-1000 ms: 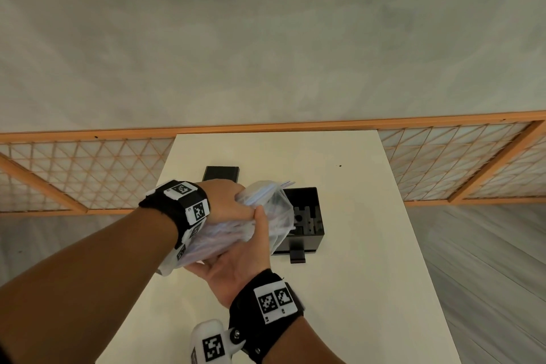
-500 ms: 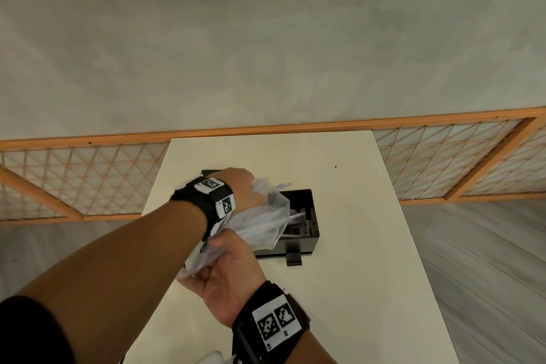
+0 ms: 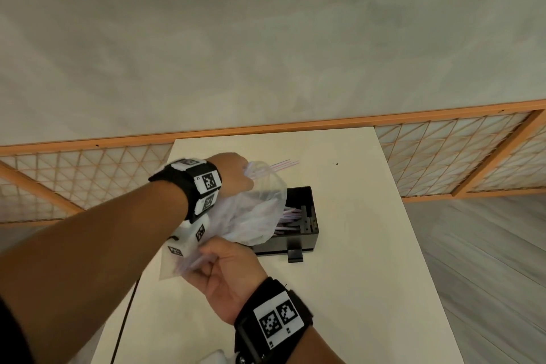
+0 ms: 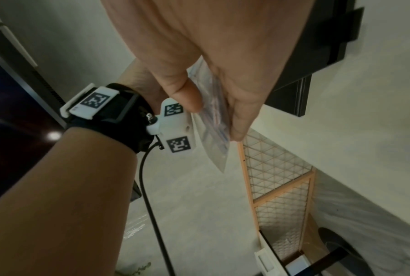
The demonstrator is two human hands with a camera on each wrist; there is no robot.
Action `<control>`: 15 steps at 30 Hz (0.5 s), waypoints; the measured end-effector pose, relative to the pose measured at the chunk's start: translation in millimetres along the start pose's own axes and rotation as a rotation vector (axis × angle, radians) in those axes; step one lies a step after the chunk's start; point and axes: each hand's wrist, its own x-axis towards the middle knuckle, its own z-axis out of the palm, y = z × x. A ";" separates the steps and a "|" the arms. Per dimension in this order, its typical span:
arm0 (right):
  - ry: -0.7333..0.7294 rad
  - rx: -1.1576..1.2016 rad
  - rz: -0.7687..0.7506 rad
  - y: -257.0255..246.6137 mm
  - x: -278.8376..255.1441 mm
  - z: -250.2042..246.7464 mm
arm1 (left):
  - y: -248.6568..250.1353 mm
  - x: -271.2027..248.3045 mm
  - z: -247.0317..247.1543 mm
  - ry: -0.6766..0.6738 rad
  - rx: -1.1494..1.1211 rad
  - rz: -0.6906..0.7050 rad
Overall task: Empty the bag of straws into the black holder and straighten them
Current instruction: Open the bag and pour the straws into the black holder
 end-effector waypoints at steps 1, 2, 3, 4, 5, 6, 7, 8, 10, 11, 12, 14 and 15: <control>-0.024 0.021 -0.002 0.2 -1.0 4.9 | 1.0 -5.6 -8.0 0.005 0.020 0.011; -0.044 0.055 -0.002 0.5 -2.8 10.2 | 2.1 -10.6 -15.5 0.006 0.043 0.022; -0.061 0.076 -0.007 0.6 -4.0 15.2 | 3.2 -15.2 -22.5 0.004 0.065 0.029; -0.071 0.079 -0.009 1.2 -4.1 18.7 | 3.8 -19.3 -28.4 -0.001 0.081 0.034; -0.086 0.077 -0.012 0.8 -6.8 22.9 | 4.3 -22.7 -33.4 -0.007 0.096 0.039; -0.094 0.080 -0.014 0.0 -8.2 26.4 | 5.3 -25.7 -37.4 -0.012 0.114 0.045; -0.099 0.093 -0.012 -0.8 -8.4 28.8 | 5.9 -28.0 -40.6 -0.014 0.131 0.049; -0.107 0.109 -0.012 -2.0 -9.4 31.7 | 6.7 -29.7 -43.1 -0.013 0.143 0.055; -0.114 0.114 -0.015 -3.6 -8.6 35.7 | 8.1 -31.7 -46.3 0.000 0.143 0.067; -0.104 0.111 -0.018 -3.4 -6.0 37.0 | 8.3 -32.8 -47.8 0.004 0.144 0.071; -0.098 0.113 -0.021 -2.9 -3.9 38.7 | 8.6 -34.2 -49.3 0.008 0.152 0.077; -0.102 0.113 -0.013 -0.4 -0.1 43.9 | 8.4 -38.7 -53.8 0.009 0.184 0.077; -0.109 0.099 -0.011 0.6 -0.4 47.1 | 8.6 -42.5 -57.3 0.004 0.207 0.071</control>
